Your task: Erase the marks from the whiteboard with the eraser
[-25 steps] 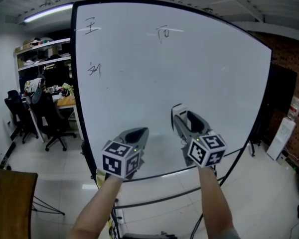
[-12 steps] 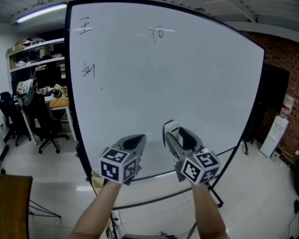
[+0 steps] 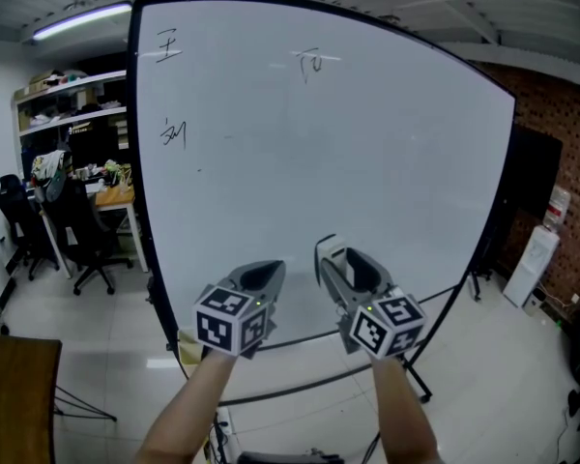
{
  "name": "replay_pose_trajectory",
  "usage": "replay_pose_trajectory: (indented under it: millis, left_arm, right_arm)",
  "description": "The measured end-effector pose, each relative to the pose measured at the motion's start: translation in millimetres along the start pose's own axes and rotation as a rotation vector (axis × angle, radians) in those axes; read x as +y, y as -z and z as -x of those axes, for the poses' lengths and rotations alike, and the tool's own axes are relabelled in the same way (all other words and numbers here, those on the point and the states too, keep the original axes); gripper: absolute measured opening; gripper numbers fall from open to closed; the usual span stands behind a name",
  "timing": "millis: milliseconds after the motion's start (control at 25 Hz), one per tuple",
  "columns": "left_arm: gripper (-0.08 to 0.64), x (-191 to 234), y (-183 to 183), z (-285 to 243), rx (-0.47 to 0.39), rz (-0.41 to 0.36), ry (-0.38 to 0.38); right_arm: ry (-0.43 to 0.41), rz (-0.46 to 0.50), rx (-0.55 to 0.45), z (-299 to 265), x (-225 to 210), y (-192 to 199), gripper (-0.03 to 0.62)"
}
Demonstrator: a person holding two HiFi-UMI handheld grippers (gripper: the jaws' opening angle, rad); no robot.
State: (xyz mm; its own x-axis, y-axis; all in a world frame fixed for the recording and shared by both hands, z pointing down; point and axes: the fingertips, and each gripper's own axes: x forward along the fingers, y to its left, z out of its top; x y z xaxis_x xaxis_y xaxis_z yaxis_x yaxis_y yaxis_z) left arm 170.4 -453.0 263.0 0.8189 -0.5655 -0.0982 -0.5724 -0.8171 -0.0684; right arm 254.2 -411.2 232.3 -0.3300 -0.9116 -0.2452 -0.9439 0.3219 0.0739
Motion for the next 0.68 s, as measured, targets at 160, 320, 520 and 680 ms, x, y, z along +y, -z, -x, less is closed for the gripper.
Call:
replay_pose_trajectory:
  millis: [160, 320, 520, 680]
  left_arm:
    - [0.000, 0.9, 0.9, 0.6, 0.000, 0.003, 0.000]
    - [0.000, 1.9, 0.1, 0.7, -0.002, 0.001, -0.001]
    - [0.000, 2.2, -1.2, 2.0, -0.007, 0.001, -0.002]
    - [0.000, 1.7, -2.5, 3.5, -0.009, 0.000, -0.004]
  right_arm:
    - [0.001, 0.002, 0.002, -1.3, -0.2, 1.5, 0.227]
    - [0.002, 0.004, -0.001, -2.8, -0.5, 1.0, 0.227]
    - [-0.006, 0.005, -0.008, -4.1, 1.7, 0.1, 0.227]
    - [0.004, 0.007, -0.005, -2.9, 2.8, -2.4, 0.227]
